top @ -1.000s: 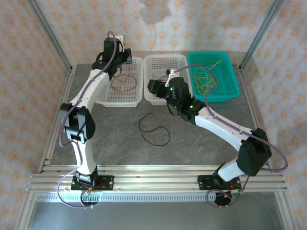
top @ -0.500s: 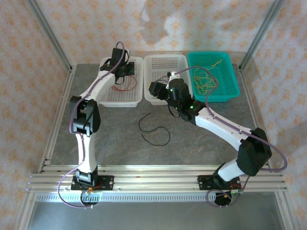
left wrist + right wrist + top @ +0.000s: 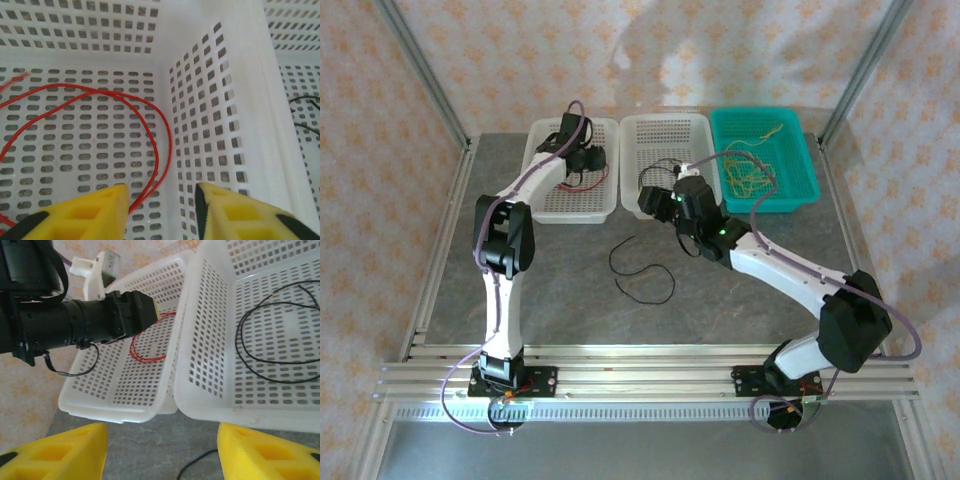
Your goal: Untangle the cables
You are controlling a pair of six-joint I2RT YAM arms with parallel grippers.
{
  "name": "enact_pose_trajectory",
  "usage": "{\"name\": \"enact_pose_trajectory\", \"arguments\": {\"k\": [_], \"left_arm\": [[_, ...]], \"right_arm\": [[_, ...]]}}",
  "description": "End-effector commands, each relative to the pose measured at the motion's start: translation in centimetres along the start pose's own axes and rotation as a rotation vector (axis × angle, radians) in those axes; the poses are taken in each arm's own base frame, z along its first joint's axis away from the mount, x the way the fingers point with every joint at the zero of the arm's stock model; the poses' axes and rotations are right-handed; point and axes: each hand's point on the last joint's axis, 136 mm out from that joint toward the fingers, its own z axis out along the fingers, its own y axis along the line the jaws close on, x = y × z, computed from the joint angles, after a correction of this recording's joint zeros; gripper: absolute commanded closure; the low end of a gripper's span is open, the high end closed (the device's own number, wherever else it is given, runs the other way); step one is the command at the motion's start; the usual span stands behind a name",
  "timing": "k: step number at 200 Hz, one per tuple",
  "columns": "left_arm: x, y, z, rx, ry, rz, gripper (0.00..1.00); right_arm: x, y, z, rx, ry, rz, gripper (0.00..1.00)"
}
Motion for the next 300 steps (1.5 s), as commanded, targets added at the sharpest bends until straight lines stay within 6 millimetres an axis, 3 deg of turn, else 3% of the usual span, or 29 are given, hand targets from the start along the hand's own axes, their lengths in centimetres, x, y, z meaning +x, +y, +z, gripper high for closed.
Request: {"name": "enact_pose_trajectory", "arguments": {"k": [1, 29, 45, 70, 122, 187, 244, 300], "left_arm": [[-2.5, -1.2, -4.1, 0.065, -0.086, -0.029, 0.53], [-1.8, -2.9, -7.8, 0.124, -0.148, -0.033, 0.51], [-1.6, -4.1, -11.5, 0.164, -0.219, -0.023, 0.51], [1.0, -4.9, -14.6, 0.19, -0.26, -0.014, 0.51], [7.9, -7.0, -18.5, 0.226, -0.272, 0.007, 0.52], [16.2, -9.7, -20.0, 0.303, -0.214, -0.008, 0.52], [21.1, -10.2, -20.3, 0.351, -0.183, -0.044, 0.52], [25.6, -10.5, -19.5, 0.362, -0.123, -0.072, 0.52]], "right_arm": [[-0.5, -1.0, -1.5, 0.05, -0.027, -0.054, 0.4], [1.1, -1.6, -2.5, 0.07, 0.0, -0.11, 0.39], [2.0, -2.0, -3.3, 0.091, 0.004, -0.152, 0.39], [3.6, -2.6, -4.3, 0.087, 0.017, -0.174, 0.39], [7.0, -4.6, -5.4, 0.11, 0.086, -0.158, 0.39], [11.0, -8.1, -6.8, 0.217, 0.223, -0.156, 0.39], [14.8, -9.2, -7.2, 0.225, 0.352, -0.249, 0.39], [18.4, -10.3, -5.9, 0.251, 0.503, -0.408, 0.38]]}}
